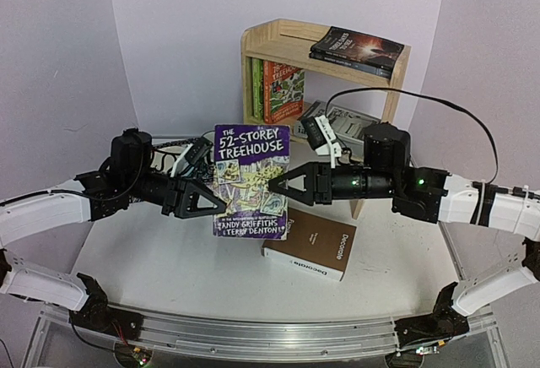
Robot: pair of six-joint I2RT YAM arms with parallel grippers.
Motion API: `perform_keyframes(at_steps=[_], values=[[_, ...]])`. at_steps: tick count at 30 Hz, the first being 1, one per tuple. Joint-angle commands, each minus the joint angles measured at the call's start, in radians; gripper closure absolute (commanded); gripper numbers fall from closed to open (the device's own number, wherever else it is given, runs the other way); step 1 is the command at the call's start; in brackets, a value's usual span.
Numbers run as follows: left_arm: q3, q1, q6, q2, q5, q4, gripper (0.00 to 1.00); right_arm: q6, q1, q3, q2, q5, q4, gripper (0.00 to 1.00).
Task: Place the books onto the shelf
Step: Pass from the right arm to the left, then place the book on the shelf.
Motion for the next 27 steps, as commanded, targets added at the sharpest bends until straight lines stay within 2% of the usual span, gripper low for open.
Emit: perform_keyframes(at_steps=[1,4,7,10,17,27], values=[[0.071,0.001,0.084,-0.014,-0.158,-0.046,1.0,-0.079,-0.005,0.032,-0.097,0.126,-0.045,0.13],[0.081,0.001,0.115,-0.027,-0.362,-0.091,1.0,-0.127,-0.005,0.008,-0.143,0.24,-0.125,0.04],[0.086,0.001,0.12,-0.039,-0.524,-0.089,1.0,-0.165,-0.004,-0.025,-0.187,0.322,-0.192,0.03],[0.111,0.0,0.13,-0.02,-0.623,-0.08,1.0,-0.184,-0.004,-0.067,-0.234,0.398,-0.228,0.03],[0.202,-0.005,0.169,0.075,-0.712,-0.026,1.0,-0.196,-0.004,-0.165,-0.345,0.516,-0.24,0.03],[0.351,-0.007,0.338,0.197,-0.781,-0.025,1.0,-0.201,-0.005,-0.266,-0.457,0.602,-0.253,0.02]])
